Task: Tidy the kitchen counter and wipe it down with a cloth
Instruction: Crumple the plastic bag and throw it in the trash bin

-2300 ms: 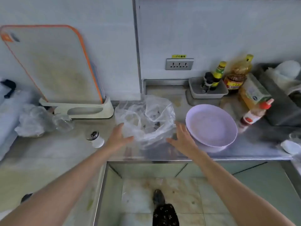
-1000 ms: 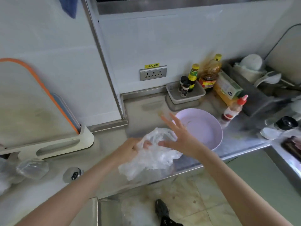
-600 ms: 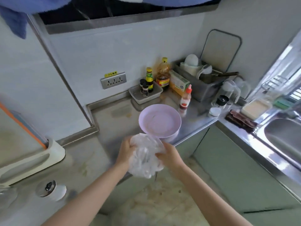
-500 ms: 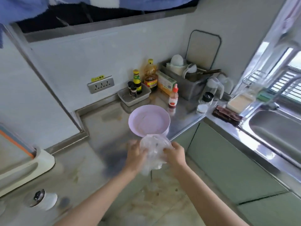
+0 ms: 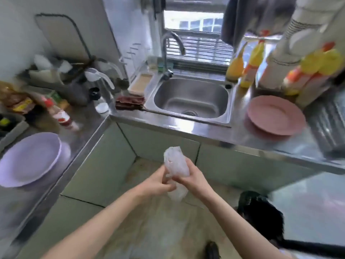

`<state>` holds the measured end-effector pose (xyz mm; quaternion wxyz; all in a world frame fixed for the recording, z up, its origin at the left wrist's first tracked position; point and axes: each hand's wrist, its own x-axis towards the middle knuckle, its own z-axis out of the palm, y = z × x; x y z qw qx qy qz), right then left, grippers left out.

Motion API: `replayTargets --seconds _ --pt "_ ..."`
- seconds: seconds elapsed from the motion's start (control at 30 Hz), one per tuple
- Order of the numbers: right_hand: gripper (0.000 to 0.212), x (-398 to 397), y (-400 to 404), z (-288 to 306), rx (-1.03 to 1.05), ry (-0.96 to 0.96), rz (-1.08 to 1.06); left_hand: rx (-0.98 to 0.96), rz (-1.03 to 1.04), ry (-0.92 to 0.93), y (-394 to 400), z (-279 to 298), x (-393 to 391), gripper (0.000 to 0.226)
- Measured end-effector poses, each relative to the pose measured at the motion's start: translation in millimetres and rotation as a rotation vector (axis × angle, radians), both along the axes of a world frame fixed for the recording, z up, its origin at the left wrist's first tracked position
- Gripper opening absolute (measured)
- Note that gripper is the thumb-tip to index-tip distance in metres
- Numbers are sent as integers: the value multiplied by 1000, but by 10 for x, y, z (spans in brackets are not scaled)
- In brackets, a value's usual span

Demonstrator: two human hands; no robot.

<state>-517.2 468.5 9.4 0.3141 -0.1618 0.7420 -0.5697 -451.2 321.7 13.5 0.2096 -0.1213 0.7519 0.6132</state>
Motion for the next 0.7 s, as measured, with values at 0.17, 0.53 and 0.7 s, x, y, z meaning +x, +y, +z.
replayTargets --seconds 0.17,0.53,0.7 --pt "27 -209 1560 -676 247 -63 -347 18 -230 -128 1489 -621 -695 58" --pt "19 -417 3839 -2694 652 -299 -818 -328 -473 -263 3001 -2403 -1553 44" --pt "38 -630 4154 -3805 691 -293 -816 -401 -533 -257 3186 -3383 -1720 36"
